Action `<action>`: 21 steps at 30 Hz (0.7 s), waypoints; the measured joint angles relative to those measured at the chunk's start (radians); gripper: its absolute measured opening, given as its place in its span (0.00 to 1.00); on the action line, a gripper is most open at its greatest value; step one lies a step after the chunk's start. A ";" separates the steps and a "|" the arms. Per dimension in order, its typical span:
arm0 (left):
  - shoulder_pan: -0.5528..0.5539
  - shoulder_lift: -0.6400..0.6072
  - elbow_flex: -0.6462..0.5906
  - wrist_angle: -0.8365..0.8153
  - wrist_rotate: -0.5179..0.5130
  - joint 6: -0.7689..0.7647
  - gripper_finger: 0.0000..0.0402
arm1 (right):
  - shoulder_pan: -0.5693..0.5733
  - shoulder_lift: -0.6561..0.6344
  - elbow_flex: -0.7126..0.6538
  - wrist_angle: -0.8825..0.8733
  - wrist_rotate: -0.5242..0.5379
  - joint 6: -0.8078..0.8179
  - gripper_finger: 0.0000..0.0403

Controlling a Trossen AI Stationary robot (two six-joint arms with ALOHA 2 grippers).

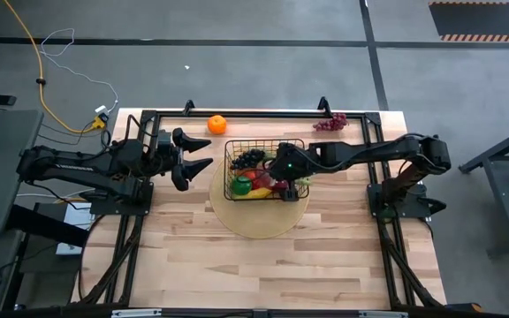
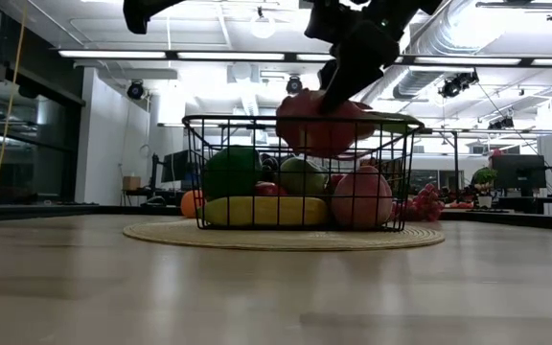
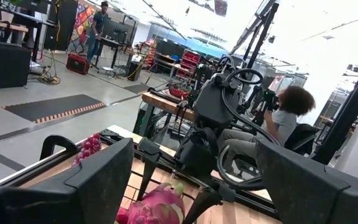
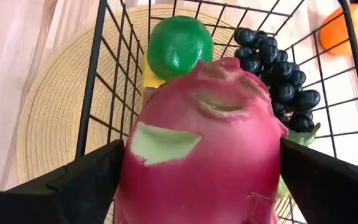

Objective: Build produce basket
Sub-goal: Put the dragon fruit into the wire basket

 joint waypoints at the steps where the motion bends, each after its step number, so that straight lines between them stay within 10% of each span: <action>1: 0.000 0.000 0.000 0.000 0.000 0.000 0.81 | 0.000 0.000 0.000 0.002 0.000 0.015 0.99; 21: 0.000 0.000 0.000 -0.007 0.000 0.000 0.81 | -0.021 -0.008 0.083 0.075 -0.205 0.079 0.99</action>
